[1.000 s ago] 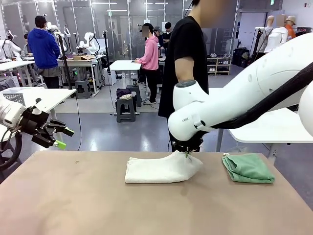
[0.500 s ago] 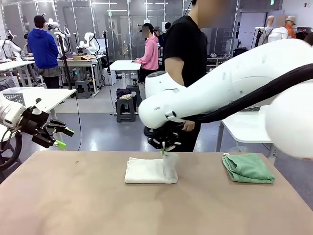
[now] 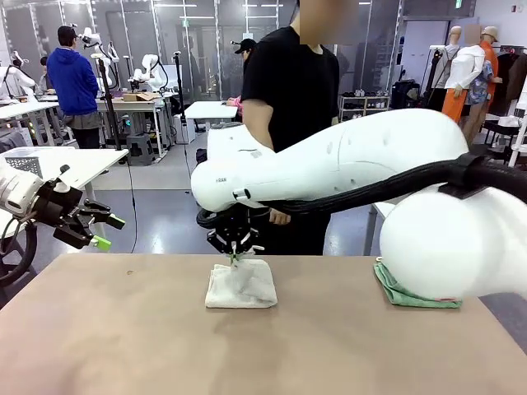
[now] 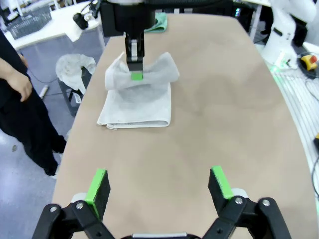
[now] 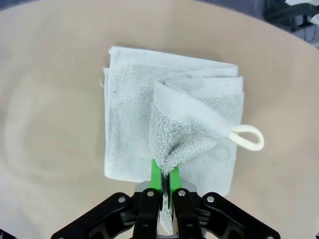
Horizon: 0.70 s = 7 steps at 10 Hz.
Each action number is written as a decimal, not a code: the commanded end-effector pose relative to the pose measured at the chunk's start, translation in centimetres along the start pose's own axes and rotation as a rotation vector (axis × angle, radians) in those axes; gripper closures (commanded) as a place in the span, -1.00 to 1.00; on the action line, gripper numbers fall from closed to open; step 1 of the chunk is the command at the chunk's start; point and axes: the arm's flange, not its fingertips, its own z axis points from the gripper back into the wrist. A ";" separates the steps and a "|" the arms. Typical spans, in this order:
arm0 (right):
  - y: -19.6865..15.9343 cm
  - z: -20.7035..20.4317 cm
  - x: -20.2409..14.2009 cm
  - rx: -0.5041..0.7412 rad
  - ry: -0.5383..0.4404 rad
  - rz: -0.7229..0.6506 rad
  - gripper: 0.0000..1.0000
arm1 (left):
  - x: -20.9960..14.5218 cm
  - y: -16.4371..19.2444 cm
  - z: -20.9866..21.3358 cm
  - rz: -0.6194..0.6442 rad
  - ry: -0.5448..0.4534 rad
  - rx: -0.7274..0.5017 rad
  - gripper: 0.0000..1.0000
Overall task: Fold the towels and place them in the basket.
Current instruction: When a person lays out a Towel with hook on the table, fold it in half twice.
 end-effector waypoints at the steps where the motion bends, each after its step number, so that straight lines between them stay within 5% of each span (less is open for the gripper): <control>1: 1.3 -0.8 1.7 -0.013 -0.022 -0.083 0.95 | 0.0 0.0 0.1 -0.001 0.001 0.002 -1.00; 7: 1.8 -3.3 2.2 0.002 -0.026 -0.116 0.95 | 0.0 0.0 0.1 -0.001 0.001 0.002 -1.00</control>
